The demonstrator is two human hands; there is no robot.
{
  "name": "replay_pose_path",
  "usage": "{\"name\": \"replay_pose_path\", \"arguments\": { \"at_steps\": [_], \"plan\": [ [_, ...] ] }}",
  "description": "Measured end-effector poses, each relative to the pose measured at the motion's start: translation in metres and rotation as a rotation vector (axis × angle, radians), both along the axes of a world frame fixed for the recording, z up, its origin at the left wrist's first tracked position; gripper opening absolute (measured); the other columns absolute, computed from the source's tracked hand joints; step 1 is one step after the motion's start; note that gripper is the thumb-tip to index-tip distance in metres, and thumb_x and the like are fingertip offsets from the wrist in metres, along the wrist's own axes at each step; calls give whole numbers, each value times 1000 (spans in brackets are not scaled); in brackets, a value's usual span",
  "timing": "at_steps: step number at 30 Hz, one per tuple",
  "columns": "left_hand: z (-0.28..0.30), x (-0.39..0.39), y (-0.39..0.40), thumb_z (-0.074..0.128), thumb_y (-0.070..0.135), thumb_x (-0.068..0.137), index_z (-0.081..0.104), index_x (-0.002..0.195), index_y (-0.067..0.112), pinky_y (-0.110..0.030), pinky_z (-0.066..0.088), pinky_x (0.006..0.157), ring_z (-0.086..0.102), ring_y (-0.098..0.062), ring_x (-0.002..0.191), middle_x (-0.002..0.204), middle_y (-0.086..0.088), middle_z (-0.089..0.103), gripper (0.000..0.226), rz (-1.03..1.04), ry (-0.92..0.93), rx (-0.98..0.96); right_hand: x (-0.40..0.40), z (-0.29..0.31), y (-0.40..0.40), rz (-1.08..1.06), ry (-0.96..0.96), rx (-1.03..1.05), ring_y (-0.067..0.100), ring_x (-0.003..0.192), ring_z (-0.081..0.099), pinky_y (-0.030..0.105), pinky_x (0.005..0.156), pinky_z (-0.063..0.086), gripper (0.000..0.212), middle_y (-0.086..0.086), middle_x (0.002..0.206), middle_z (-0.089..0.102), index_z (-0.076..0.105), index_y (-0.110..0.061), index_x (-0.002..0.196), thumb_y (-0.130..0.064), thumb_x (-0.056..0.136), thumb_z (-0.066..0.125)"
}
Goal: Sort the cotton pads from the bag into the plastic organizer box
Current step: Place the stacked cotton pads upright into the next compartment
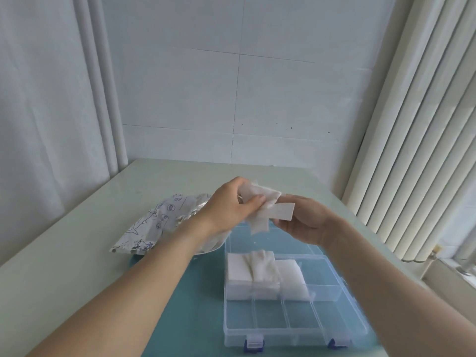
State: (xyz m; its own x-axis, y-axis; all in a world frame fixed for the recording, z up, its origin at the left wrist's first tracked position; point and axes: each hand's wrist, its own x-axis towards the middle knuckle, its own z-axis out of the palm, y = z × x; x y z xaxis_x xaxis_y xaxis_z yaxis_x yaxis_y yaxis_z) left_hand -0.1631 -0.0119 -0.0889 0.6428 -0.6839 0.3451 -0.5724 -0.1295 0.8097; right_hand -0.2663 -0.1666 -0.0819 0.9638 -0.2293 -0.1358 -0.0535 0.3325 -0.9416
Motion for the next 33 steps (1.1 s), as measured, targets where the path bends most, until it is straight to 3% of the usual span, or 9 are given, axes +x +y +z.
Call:
{"name": "replay_pose_path", "arguments": {
  "at_steps": [2,5,9,12,18,21,24,29,33],
  "plan": [
    [0,0,-12,70,34,91,57,116,13,-19,53,58,65,-9,82,105,-3,66,35,-10,143,-28,1,3,-10,25,2,-33,11,65,64,19,56,54,21,6,79,67,68,-2,94,-3,99,48],
    [-5,3,-31,73,26,89,61,108,3,-29,55,55,66,-17,73,94,-11,68,32,-1,349,-92,7,8,-28,69,18,-53,20,81,68,28,70,61,22,14,99,69,67,2,109,-4,99,48],
    [-13,14,-48,82,26,80,61,78,15,-22,45,56,58,-12,59,73,-1,63,24,64,403,-114,13,11,-43,174,104,-122,26,86,69,34,71,61,49,17,103,69,64,2,123,-38,95,58],
    [-20,18,-51,87,35,73,46,66,19,-26,40,60,50,-15,61,71,-3,54,44,122,366,-108,21,6,-47,233,65,-297,20,83,70,27,70,58,36,11,98,70,64,2,120,-11,88,73],
    [-28,21,-42,84,20,77,71,98,8,-26,51,57,69,-17,68,86,-6,76,27,114,501,-109,30,1,-47,115,102,-406,21,67,71,27,62,58,33,12,84,74,65,-1,112,13,83,70],
    [-23,25,-41,82,12,78,69,106,0,-34,59,63,73,-29,83,102,-20,74,33,90,624,-147,31,2,-46,28,105,-515,21,60,71,23,56,55,31,12,79,75,67,1,103,9,76,80],
    [-17,26,-41,77,5,82,65,113,-5,-30,58,56,70,-25,78,105,-22,71,35,52,758,-197,32,0,-46,-41,111,-591,18,54,68,18,50,48,33,9,73,74,67,-4,99,-2,72,86],
    [-15,28,-41,70,-1,86,64,114,-4,-29,59,56,71,-23,75,101,-17,73,29,22,856,-267,28,5,-56,3,126,-586,24,80,68,31,81,51,42,23,99,74,70,-12,109,-6,70,86],
    [-18,28,-44,74,-2,82,67,109,-2,-41,62,75,73,-33,90,105,-20,73,28,92,789,-326,19,15,-65,32,163,-551,34,86,72,38,83,61,43,27,100,73,65,-3,115,3,76,80]
  ]
}}
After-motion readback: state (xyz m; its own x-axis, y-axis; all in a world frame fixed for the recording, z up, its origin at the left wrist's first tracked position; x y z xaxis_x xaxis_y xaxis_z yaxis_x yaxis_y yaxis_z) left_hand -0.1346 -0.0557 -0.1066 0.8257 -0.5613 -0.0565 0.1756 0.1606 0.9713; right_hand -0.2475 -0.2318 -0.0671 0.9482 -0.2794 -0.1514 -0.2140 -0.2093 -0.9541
